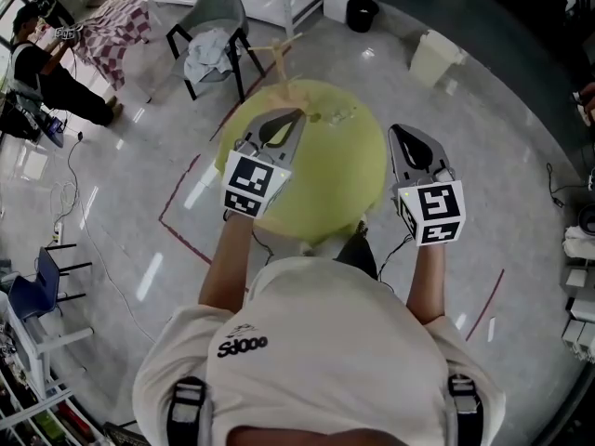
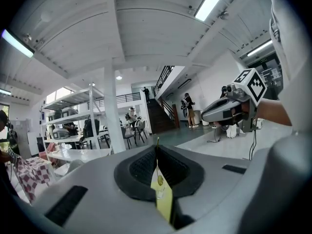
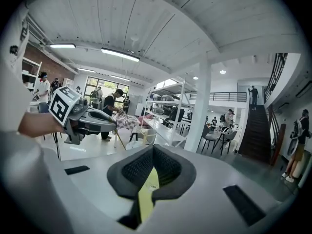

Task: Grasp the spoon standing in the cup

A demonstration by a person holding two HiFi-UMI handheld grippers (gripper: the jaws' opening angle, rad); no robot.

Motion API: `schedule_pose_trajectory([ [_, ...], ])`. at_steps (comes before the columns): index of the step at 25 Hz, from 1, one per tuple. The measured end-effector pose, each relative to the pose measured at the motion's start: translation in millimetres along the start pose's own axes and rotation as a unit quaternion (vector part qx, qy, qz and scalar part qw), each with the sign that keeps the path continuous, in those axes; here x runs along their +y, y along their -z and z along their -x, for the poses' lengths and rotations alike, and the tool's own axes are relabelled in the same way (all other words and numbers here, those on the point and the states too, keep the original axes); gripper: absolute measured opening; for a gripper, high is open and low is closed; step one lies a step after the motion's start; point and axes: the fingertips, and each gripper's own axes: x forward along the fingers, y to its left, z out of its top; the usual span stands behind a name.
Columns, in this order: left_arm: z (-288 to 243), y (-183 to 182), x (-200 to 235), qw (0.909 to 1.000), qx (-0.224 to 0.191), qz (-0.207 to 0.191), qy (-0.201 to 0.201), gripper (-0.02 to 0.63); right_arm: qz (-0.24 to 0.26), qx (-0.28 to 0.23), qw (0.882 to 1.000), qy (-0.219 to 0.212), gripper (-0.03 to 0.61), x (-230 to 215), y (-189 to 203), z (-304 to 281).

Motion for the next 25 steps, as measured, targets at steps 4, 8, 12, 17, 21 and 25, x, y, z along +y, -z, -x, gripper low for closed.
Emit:
schedule_pose_trajectory([
  [4, 3.6, -1.6, -0.9, 1.0, -0.002, 0.0, -0.001, 0.032, 0.0, 0.002, 1.0, -0.004, 0.021, 6.4, 1.0, 0.5],
  [8, 5.3, 1.5, -0.2, 1.0, 0.0, 0.0, 0.002, 0.032, -0.001, 0.004, 1.0, -0.003, 0.021, 9.8, 3.3, -0.6],
  [12, 4.5, 2.5, 0.4, 1.0, 0.0, 0.0, 0.003, 0.032, 0.0, 0.009, 1.0, -0.002, 0.021, 11.2, 7.4, -2.3],
  [17, 1.8, 10.6, 0.8, 1.0, 0.007, 0.002, 0.004, 0.032, -0.001, 0.012, 1.0, -0.003, 0.021, 10.7, 10.5, -4.8],
  [21, 2.0, 15.8, 1.4, 0.9999, 0.011, 0.007, 0.005, 0.032, -0.002, 0.015, 1.0, -0.003, 0.022, 12.0, 10.8, -5.8],
  [25, -1.2, 17.3, 2.2, 0.9998, 0.014, 0.012, 0.006, 0.032, -0.001, 0.017, 1.0, -0.003, 0.021, 10.3, 12.2, -7.7],
])
